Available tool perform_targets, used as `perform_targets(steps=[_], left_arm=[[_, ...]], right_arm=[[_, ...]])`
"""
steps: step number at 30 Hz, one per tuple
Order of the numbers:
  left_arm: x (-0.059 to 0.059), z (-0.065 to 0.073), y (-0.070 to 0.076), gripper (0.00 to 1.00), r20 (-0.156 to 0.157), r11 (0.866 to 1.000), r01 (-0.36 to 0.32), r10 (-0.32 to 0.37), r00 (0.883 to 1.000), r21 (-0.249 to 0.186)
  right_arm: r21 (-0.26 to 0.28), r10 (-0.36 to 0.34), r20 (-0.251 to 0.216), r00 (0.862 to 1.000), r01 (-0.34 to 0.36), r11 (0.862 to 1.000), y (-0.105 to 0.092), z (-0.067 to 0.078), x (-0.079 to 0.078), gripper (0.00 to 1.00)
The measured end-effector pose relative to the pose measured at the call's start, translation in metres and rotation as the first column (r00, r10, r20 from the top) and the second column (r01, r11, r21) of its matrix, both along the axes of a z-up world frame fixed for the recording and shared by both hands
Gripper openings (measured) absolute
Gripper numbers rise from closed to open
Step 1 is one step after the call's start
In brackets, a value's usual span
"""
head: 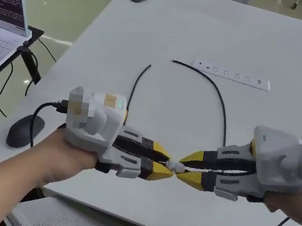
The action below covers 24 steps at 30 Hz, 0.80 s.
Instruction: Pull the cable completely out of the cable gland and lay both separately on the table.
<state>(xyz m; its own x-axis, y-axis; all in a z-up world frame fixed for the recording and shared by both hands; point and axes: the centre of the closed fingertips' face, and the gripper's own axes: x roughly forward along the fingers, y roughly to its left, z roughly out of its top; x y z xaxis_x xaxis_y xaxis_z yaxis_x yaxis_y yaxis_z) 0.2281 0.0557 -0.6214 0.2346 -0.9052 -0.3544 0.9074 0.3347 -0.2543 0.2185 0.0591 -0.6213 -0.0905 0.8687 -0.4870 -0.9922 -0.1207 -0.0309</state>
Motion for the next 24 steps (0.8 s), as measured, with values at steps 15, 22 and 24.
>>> perform_targets(steps=[15, 22, 24], left_arm=[[-0.0027, 0.0014, -0.0022, 0.15, -0.016, 1.0, -0.006, 0.006, 1.0, -0.015], [-0.0042, 0.0002, -0.0027, 0.15, 0.002, 1.0, -0.007, 0.007, 1.0, -0.007], [-0.0046, 0.0002, -0.0025, 0.15, 0.009, 1.0, -0.005, 0.005, 1.0, -0.005]], right_arm=[[-0.022, -0.019, 0.166, 0.986, 0.023, 0.999, -0.0016, -0.0022, 0.0015, 0.08], [-0.036, -0.04, 0.144, 0.989, 0.045, 0.998, -0.0023, -0.0038, 0.0011, 0.08], [-0.035, -0.054, 0.124, 0.991, 0.059, 0.998, -0.0022, -0.0032, -0.0004, 0.08]])
